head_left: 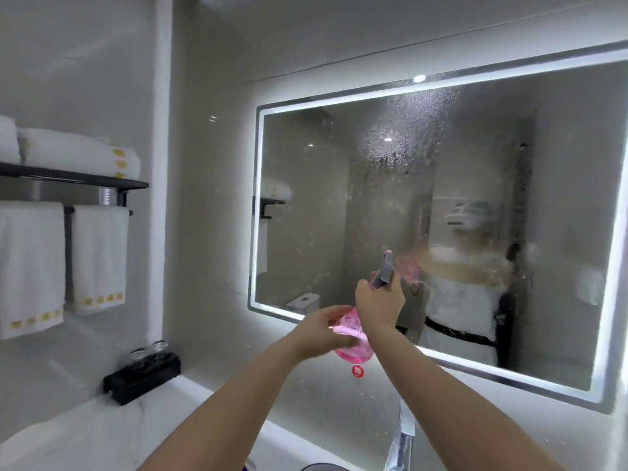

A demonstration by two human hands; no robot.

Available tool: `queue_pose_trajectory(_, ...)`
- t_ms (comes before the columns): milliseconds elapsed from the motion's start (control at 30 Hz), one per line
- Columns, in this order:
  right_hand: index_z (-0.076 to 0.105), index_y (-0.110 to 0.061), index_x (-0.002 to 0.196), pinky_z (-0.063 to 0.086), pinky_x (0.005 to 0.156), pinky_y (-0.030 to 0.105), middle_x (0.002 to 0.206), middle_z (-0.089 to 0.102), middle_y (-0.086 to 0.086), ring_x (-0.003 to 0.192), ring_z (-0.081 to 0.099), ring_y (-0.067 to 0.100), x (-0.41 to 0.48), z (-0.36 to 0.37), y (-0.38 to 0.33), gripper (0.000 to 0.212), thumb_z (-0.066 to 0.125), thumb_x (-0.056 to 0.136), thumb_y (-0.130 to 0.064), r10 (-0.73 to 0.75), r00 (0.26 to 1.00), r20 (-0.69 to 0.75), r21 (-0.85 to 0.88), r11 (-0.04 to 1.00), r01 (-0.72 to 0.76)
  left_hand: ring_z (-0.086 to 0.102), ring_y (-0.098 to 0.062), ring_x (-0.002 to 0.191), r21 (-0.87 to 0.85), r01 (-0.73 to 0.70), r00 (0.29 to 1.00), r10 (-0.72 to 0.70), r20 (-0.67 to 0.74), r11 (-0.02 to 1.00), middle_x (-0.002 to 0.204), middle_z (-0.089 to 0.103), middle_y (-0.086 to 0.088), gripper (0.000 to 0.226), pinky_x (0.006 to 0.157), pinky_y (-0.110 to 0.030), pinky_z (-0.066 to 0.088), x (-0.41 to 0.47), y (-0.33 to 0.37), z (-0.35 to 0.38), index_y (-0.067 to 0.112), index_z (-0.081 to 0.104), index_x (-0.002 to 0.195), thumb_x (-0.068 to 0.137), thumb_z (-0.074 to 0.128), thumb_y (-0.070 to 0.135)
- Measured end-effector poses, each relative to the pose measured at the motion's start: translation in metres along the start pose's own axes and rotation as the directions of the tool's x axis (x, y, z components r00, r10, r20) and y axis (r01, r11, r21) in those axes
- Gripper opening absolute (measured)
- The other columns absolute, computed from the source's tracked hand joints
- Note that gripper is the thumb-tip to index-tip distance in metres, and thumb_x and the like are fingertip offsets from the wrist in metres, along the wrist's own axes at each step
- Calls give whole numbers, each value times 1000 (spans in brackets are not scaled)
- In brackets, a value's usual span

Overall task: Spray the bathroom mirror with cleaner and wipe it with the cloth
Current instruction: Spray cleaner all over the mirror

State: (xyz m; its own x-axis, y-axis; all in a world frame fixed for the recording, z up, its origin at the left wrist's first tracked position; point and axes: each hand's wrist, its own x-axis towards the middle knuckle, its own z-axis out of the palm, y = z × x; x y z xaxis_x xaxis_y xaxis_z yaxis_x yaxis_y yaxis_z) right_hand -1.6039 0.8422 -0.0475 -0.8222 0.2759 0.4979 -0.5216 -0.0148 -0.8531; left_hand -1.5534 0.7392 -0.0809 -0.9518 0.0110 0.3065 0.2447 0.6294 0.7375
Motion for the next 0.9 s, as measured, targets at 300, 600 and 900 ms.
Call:
queue_pose_trajectory(300, 48, -10, 79, 38, 68, 31, 68, 48, 1, 62, 44, 18, 19, 54, -27, 12, 50, 73, 0, -83, 991, -107, -95, 993, 73, 55, -13, 115, 8, -152, 986, 151, 74, 988, 130, 57, 3, 65, 99, -28, 42, 31, -5, -56, 21, 46, 137, 78, 73, 23)
queue_pose_trajectory(600, 48, -9, 74, 34, 55, 28, 64, 46, 1, 58, 39, 17, -2, 137, -23, 7, 49, 69, -3, -94, 996, 2, -227, 969, 92, 58, 1, 88, -69, -150, 982, 157, 106, 986, 102, 61, 13, 51, 70, -6, 43, 29, -63, -126, 23, 55, 124, 77, 75, 21)
queue_pose_trajectory(900, 52, -9, 90, 50, 68, 43, 74, 54, 10, 66, 47, 23, -32, 198, 4, 23, 50, 68, -1, -30, 992, 121, -198, 979, 54, 56, 2, 96, -110, -98, 987, 110, 117, 989, 110, 60, 14, 57, 76, -9, 43, 31, -133, -157, 26, 52, 125, 74, 77, 26)
